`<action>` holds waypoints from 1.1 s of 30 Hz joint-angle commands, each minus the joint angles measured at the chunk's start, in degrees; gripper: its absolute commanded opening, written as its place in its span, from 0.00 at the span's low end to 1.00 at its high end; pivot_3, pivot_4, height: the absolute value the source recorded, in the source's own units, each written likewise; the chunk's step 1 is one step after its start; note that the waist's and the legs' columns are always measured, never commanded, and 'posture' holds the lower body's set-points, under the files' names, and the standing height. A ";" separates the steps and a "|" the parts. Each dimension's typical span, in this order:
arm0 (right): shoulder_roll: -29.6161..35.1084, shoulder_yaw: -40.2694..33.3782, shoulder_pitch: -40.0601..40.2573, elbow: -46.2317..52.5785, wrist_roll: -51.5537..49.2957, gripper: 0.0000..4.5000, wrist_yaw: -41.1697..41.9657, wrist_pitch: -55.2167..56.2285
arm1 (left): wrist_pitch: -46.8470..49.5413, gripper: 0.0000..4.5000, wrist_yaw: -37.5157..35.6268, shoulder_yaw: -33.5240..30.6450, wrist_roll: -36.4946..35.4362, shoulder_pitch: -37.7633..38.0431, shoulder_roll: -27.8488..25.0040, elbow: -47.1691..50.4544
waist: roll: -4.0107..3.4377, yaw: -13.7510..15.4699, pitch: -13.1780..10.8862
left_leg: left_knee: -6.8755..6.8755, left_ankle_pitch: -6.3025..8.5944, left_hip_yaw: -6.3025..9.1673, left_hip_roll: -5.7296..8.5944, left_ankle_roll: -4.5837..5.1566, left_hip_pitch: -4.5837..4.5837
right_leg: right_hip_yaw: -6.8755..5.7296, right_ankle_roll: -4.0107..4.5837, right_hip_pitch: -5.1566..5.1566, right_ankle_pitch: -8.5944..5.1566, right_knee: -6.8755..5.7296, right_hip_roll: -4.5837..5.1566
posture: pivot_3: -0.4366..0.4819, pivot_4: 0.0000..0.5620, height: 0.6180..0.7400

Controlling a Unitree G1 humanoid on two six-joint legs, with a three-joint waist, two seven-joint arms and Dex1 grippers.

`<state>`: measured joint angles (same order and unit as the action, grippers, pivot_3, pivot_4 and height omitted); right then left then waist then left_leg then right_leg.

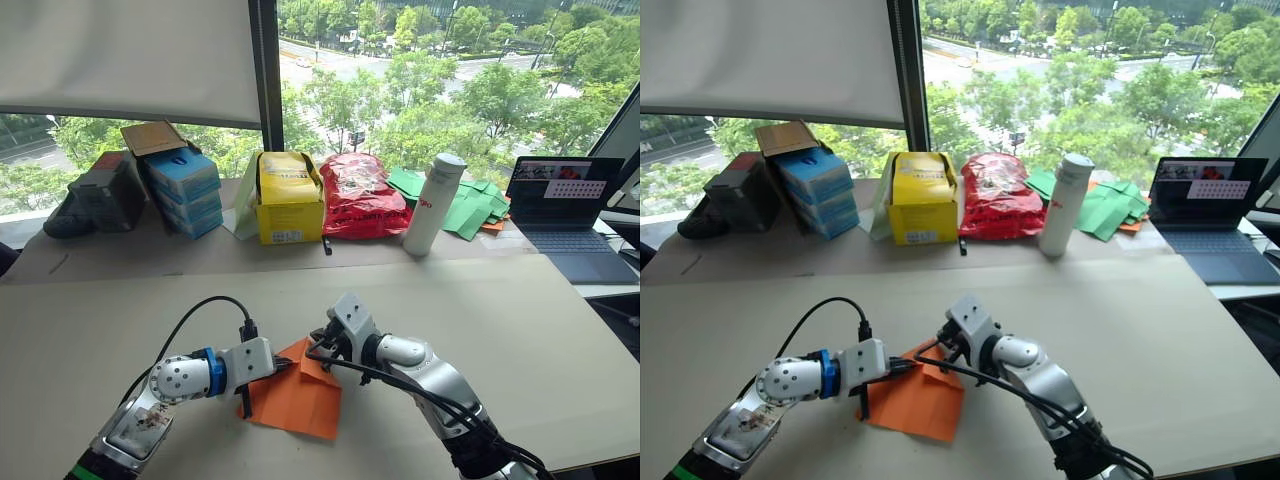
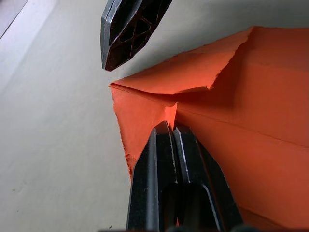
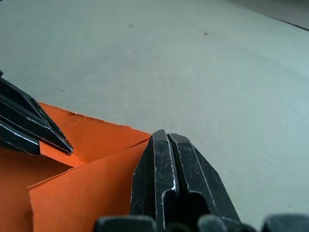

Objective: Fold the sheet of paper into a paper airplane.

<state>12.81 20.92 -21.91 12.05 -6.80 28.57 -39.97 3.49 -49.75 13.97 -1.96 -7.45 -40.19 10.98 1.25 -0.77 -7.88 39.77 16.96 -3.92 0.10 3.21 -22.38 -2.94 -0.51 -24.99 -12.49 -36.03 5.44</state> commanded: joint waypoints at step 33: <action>-0.05 7.06 0.67 -5.66 9.57 0.00 0.14 5.09 | 32.51 0.20 -7.99 -15.02 -27.10 -8.06 -0.94 0.58 | 0.00 0.00 0.00 | 0.09 0.01 0.07 -0.02 0.03 0.65 | -0.04 -0.12 0.73 -0.06 0.02 -0.13 | 0.48 0.27 1.00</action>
<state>12.60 27.29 -21.89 7.45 1.67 28.64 -33.13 34.04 -58.58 -0.67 -27.39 -14.77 -42.22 12.22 1.25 -0.77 -7.88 39.86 16.97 -3.86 0.10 3.23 -21.70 -2.97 -0.64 -24.23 -12.56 -36.01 5.31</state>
